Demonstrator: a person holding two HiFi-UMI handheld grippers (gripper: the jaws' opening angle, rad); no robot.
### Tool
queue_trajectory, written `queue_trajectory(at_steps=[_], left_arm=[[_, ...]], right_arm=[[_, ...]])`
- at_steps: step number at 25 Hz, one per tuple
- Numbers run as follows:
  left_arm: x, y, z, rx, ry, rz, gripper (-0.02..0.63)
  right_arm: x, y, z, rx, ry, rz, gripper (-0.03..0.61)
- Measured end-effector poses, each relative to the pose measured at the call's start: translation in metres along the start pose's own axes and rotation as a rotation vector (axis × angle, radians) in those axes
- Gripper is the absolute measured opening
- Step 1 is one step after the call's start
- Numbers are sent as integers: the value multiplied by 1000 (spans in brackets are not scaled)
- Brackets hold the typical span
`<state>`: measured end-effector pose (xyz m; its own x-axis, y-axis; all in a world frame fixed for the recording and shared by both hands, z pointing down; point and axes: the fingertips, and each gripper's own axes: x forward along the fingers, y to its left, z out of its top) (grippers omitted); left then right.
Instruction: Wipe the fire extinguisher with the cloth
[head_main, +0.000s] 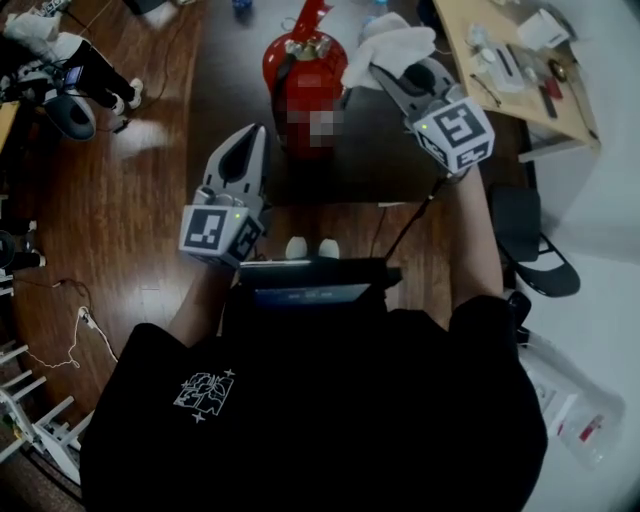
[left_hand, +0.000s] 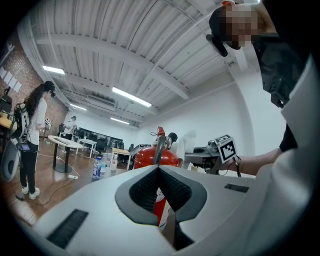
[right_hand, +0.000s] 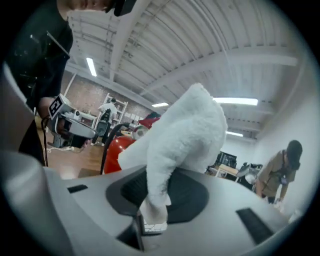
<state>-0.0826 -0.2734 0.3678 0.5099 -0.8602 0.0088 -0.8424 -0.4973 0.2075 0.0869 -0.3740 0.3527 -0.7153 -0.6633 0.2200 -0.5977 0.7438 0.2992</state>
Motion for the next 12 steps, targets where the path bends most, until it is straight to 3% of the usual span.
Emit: queue_trajectory(at_steps=[6,9,12], left_arm=[[0,-1,7,-6,-9,8,0],[-1,0,7,-8,-7,13,0],[-2,0,7,-8,-5,18,0]], right_arm=[[42,-7,20,-220,56,82,101],[49,-5,-9,-197,121,91,101],[55,17,-68,-120,203,109,101]])
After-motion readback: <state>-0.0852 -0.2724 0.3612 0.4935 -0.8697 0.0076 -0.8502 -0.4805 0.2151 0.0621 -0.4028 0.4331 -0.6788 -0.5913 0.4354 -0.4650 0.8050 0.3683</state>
